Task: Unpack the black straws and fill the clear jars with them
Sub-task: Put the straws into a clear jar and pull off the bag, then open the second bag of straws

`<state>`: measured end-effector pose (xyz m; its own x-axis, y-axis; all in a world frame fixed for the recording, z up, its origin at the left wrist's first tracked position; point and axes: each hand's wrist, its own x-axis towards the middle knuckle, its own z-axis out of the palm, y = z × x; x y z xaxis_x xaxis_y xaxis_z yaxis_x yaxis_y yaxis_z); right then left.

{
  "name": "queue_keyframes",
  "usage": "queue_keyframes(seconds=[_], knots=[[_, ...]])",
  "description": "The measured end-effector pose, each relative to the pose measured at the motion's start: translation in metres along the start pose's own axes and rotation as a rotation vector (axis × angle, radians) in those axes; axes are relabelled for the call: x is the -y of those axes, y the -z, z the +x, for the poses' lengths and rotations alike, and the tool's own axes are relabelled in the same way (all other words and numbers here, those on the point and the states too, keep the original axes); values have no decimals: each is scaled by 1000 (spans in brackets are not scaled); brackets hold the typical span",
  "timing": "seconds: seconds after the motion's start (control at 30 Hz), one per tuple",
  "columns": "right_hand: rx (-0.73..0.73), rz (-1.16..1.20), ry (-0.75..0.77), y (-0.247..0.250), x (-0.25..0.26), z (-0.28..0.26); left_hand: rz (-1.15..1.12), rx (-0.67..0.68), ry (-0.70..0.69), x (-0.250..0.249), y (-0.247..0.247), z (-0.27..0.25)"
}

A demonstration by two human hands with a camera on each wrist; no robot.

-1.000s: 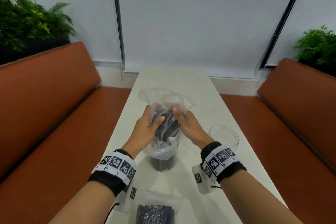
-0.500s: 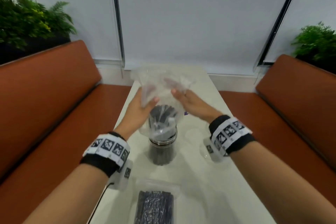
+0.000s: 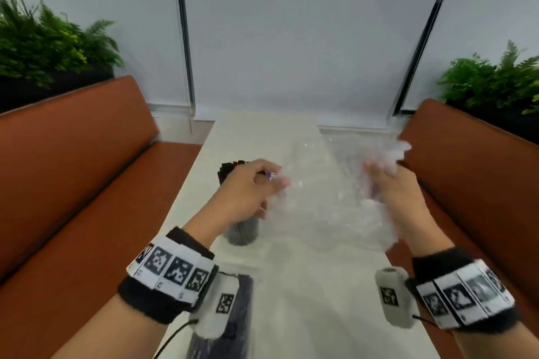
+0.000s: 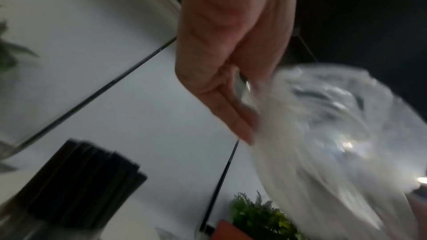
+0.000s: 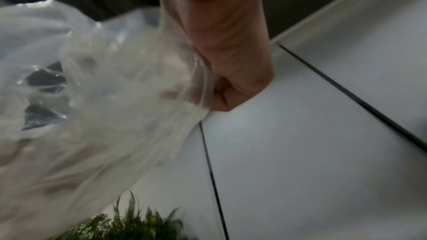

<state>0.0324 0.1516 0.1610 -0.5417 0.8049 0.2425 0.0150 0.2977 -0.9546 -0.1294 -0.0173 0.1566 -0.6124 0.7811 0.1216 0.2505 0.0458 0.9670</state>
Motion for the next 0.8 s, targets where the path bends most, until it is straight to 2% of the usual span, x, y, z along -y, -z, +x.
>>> queue_keyframes(seconds=[0.03, 0.1, 0.17, 0.2, 0.27, 0.3, 0.33, 0.37, 0.4, 0.47, 0.5, 0.57, 0.63, 0.67, 0.73, 0.8], knots=[[7, -46, -130, 13, -26, -12, -12, 31, 78, 13, -3, -9], [80, -174, -418, 32, -80, -43, 27, -42, 193, 40, -1, -23], [230, -238, -693, 46, -126, -73, 310, -65, 290, 69, 6, -34], [300, -259, -772, 53, -142, -83, 503, -11, 362, 85, 9, -39], [298, -285, -843, 59, -156, -90, 787, 140, 502, 113, 8, -53], [227, -344, -799, 61, -156, -89, 840, 194, 558, 123, 5, -59], [131, -459, -675, 64, -154, -85, 853, 225, 606, 132, 1, -64], [76, -592, -514, 63, -143, -86, 857, 246, 644, 137, -5, -69], [93, -694, -343, 60, -134, -90, 867, 262, 674, 140, -12, -73], [307, -835, -87, 47, -126, -103, 913, 271, 719, 149, -27, -78], [503, -920, -41, 39, -139, -114, 944, 266, 737, 152, -33, -80], [878, -1093, -47, 22, -165, -132, 1013, 247, 756, 156, -41, -84], [942, -1248, -49, 12, -184, -145, 1040, 203, 734, 154, -43, -85], [1001, -1236, -123, 12, -186, -144, 1031, 182, 718, 151, -42, -85], [1102, -1171, -247, 16, -166, -133, 985, 137, 677, 144, -40, -86], [1075, -1153, -258, 22, -135, -123, 923, 46, 599, 135, -39, -90]])
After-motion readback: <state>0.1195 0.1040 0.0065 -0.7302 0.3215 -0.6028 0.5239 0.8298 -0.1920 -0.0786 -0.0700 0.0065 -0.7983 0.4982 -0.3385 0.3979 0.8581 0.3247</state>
